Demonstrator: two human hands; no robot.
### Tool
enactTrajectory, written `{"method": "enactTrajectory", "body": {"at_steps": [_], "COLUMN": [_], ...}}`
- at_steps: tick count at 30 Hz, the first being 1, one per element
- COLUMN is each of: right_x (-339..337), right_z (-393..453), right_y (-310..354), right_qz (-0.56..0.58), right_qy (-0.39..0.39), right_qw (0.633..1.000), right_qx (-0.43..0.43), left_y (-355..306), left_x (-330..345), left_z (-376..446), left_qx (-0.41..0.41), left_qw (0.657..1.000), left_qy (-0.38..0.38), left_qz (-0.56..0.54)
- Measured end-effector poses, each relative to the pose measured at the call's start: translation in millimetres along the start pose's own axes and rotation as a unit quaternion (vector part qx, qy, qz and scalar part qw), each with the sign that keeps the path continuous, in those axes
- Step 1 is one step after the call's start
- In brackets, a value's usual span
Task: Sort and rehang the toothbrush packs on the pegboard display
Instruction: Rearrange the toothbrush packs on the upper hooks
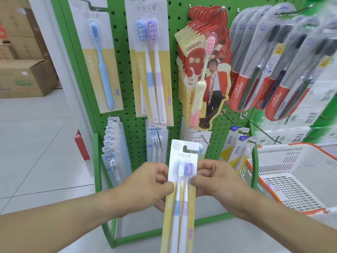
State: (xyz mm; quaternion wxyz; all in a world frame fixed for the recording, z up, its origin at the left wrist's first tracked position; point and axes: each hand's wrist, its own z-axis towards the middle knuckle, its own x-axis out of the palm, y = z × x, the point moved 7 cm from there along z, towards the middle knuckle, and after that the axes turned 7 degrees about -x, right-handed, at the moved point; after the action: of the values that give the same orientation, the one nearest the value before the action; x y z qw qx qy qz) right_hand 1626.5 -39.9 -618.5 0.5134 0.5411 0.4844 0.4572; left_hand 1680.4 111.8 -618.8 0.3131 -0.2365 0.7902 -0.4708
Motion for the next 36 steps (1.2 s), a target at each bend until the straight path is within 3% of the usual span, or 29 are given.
{"method": "enactTrajectory", "body": {"at_steps": [6,14,18,22,25,32,36], "right_x": [9.6,2.9,-3.4,-1.1,1.0,-0.2,4.4], "right_z": [-2.1,1.1,1.7,0.8,-0.5,1.8,4.3], "right_y": [-1.7,3.7,3.7,2.8,4.6,9.8,9.8], "right_qz": [-0.043,-0.046,-0.007,0.016,0.012,-0.047,-0.046], "right_qy": [0.032,-0.018,-0.042,-0.009,-0.003,-0.078,-0.041], "right_qw": [0.998,0.999,0.999,1.000,1.000,0.995,0.997], "right_qx": [0.008,-0.022,-0.023,-0.013,-0.017,-0.040,-0.035], "left_y": [2.3,3.8,2.4,2.7,2.6,-4.3,-5.9], "left_x": [-0.6,0.8,10.1,11.8,10.8,14.8,10.2], "left_z": [0.1,2.3,-2.1,-7.1,-8.6,-11.2,-11.2], "left_qx": [0.001,0.000,-0.011,-0.010,-0.009,0.021,0.024], "left_qw": [1.000,1.000,0.998,0.996,0.996,0.997,0.998], "left_qy": [-0.007,-0.019,0.053,0.079,0.074,0.044,0.031], "left_qz": [0.000,-0.007,0.038,0.051,0.050,0.058,0.050]}}
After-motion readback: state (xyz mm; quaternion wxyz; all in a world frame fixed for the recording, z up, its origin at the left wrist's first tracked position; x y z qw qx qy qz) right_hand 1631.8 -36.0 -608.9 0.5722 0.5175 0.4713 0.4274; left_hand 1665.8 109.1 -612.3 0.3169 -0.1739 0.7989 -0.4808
